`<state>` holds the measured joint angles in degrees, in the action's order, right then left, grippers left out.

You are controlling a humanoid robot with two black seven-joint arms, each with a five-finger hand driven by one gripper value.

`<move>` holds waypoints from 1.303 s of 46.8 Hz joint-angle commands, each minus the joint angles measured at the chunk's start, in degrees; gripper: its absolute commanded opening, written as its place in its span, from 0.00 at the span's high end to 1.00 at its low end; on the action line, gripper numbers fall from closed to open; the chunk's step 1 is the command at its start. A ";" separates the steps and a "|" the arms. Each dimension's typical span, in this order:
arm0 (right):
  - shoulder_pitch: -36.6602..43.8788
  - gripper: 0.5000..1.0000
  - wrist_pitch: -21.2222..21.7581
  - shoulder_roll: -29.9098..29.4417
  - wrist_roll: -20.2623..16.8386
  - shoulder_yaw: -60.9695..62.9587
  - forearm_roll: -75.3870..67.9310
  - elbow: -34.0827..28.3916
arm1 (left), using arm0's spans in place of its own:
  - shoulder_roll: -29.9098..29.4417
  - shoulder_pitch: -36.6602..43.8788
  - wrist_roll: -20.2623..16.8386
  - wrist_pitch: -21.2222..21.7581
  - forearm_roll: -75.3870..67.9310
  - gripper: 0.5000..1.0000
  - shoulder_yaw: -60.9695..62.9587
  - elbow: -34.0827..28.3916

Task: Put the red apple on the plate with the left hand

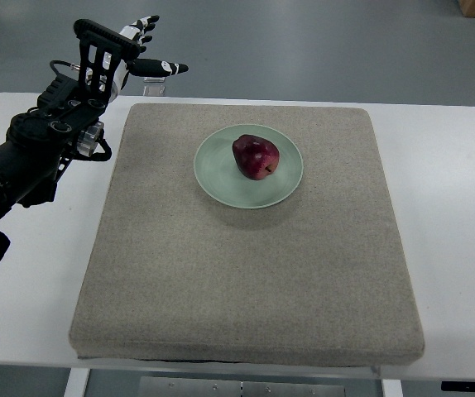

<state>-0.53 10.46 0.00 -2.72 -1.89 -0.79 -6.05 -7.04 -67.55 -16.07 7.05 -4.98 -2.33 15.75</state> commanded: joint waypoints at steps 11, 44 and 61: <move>0.00 0.14 0.00 0.00 0.00 -0.05 0.00 -0.01 | 0.89 0.49 0.61 -3.88 23.51 0.02 -2.94 -1.86; 0.00 0.14 0.00 0.00 0.00 -0.05 0.00 -0.01 | 2.38 4.01 -0.63 -31.40 39.08 0.02 -7.60 -14.25; 0.00 0.14 0.00 0.00 0.00 -0.05 0.00 -0.01 | 1.77 4.01 -0.71 -31.57 38.46 0.02 -8.39 -14.17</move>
<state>-0.53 10.46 0.00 -2.73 -1.89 -0.79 -6.04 -5.28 -63.53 -16.79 -24.40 33.49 -10.70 1.58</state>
